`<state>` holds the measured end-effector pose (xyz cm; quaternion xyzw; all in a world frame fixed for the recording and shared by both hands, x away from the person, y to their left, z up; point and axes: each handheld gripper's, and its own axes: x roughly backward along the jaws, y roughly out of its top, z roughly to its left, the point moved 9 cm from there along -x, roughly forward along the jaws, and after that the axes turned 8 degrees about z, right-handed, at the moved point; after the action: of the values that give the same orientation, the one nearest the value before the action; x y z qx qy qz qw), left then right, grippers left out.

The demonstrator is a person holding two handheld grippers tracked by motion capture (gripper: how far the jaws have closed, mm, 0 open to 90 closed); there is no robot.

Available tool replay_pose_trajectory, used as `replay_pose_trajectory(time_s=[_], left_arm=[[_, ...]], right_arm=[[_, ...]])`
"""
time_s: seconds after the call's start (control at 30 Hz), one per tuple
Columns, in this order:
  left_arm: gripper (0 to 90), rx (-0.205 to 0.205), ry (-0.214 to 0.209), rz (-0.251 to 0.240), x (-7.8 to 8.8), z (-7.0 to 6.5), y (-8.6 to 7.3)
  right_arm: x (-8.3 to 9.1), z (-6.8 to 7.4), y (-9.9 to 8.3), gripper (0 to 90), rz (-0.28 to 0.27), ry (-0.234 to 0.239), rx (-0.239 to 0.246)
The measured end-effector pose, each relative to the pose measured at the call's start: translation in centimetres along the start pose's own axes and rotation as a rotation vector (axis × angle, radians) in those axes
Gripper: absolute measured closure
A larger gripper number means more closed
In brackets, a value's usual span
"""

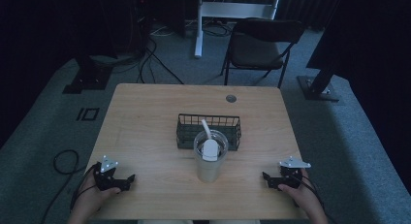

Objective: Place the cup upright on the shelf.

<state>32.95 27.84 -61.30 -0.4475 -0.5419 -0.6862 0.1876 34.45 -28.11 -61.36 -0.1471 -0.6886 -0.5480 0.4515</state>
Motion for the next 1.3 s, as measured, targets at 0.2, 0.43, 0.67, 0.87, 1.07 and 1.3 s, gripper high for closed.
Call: replay_pose_trajectory(time_s=[0.2,0.43,0.67,0.87,1.07,1.3], left_arm=[[0.4,0.0,0.0,0.0,0.0,0.0,0.0],[0.4,0.0,0.0,0.001,0.0,0.0,0.0],[0.4,-0.001,-0.001,0.002,0.0,0.0,0.0],[0.4,-0.028,-0.019,0.001,0.1,0.0,-0.1],[0.5,-0.047,-0.031,0.006,0.1,-0.1,-0.1],[0.5,-0.056,-0.114,-0.067,0.3,-1.9,1.2]], right_arm=[[0.0,0.0,0.0,11.3,0.0,0.0,0.0],[0.0,0.0,0.0,11.3,0.0,0.0,0.0],[0.0,0.0,0.0,11.3,0.001,0.001,0.0],[0.0,0.0,0.0,11.3,0.001,0.005,0.005],[0.0,0.0,0.1,11.4,0.001,0.008,0.011],[0.0,0.5,0.5,11.4,-0.03,0.028,0.031]])
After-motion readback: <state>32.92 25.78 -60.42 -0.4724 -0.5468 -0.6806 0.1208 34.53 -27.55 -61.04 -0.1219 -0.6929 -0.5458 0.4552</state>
